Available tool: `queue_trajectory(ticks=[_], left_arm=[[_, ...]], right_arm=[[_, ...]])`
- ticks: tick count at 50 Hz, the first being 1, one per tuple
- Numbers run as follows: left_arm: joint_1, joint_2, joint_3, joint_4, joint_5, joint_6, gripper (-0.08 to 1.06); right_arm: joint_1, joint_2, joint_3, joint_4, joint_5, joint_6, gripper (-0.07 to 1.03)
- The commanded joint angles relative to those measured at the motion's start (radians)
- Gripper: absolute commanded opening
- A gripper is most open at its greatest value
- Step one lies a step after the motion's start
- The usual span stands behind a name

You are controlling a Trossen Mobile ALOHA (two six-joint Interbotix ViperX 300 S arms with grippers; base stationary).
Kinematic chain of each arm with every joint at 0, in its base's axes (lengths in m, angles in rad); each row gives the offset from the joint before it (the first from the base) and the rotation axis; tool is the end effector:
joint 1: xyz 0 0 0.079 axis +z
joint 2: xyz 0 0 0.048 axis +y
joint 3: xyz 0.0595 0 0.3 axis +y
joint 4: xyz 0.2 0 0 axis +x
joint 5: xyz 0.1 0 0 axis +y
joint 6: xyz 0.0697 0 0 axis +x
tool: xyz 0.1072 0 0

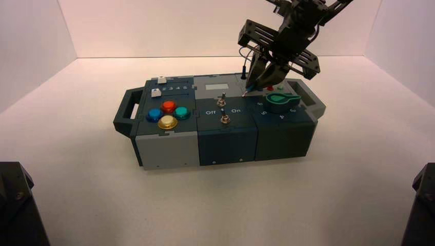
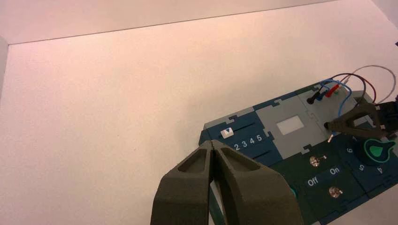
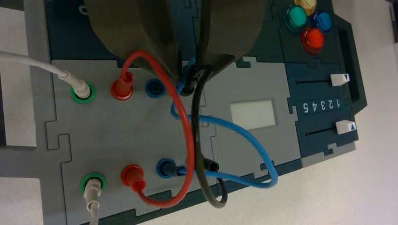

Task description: Insert the blue wire.

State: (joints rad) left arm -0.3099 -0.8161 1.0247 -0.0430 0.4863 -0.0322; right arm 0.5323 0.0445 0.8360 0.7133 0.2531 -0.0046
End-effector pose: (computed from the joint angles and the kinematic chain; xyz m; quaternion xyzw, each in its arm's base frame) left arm 0.2385 -0.0801 0.2005 0.0166 0.3420 -0.1425 0.9287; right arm 0.2843 0.2011 0.0394 0.1862 0.5725 0.1053 0.7915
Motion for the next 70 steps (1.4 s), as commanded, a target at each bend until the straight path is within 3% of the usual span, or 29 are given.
queue_trajectory(ticks=[1,70], left_arm=[[-0.002,0.002,-0.029,0.002,-0.011,0.003,-0.03],[-0.002,-0.025,-0.023,0.002,-0.011,0.003,-0.03]], right_arm=[[0.006,-0.049,0.020,-0.003,0.006,-0.002,-0.02],[0.005,-0.127,0.017,-0.083,0.048,-0.006,-0.02]])
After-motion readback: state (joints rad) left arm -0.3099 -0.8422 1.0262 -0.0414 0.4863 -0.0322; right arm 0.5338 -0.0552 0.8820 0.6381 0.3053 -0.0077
